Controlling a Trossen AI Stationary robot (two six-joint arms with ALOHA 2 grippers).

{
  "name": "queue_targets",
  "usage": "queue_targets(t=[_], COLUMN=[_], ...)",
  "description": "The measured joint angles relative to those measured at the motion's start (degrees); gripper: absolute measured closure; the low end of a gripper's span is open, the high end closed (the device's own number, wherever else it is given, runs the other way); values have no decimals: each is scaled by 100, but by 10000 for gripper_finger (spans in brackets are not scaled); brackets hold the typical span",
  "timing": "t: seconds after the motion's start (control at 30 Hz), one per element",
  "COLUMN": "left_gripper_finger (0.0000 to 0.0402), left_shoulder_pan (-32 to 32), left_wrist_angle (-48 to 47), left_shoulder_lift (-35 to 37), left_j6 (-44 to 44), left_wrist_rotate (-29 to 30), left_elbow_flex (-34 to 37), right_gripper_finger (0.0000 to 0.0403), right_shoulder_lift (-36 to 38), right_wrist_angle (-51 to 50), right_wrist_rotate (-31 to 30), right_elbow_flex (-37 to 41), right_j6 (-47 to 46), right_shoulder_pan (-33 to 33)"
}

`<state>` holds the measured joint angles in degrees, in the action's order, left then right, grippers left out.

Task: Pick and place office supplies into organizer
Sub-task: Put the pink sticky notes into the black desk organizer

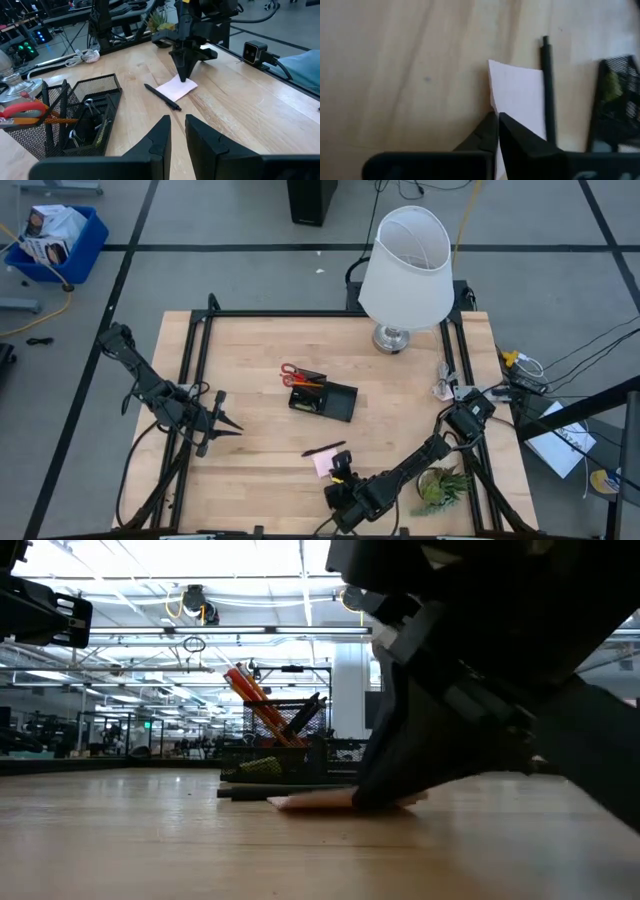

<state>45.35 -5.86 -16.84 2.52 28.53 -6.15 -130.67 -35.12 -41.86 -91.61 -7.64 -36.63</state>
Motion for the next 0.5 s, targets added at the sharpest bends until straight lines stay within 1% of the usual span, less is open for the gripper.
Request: queue_targets(t=[0.1,0.17,0.27,0.43,0.5], left_gripper_finger=[339,339,339,339,339], left_shoulder_pan=[-1,0,0,-1,-1], left_wrist_angle=[1,1,1,3,4], left_shoulder_lift=[0,-1,0,-2,0], left_j6=[0,0,0,0,0], left_wrist_rotate=[1,1,0,0,1], left_elbow_flex=[0,0,0,0,0], right_gripper_finger=[395,400,399,401,401], right_shoulder_lift=[0,-11,-5,140,245], right_wrist_angle=[-63,-213,-379,-427,-421], right_wrist_rotate=[-385,-536,-1010,-1118,-1392], right_elbow_flex=[0,-82,-204,-238,-240], right_j6=[-226,-223,-206,-173,-177], right_shoulder_pan=[-22,-38,-149,-249,-304])
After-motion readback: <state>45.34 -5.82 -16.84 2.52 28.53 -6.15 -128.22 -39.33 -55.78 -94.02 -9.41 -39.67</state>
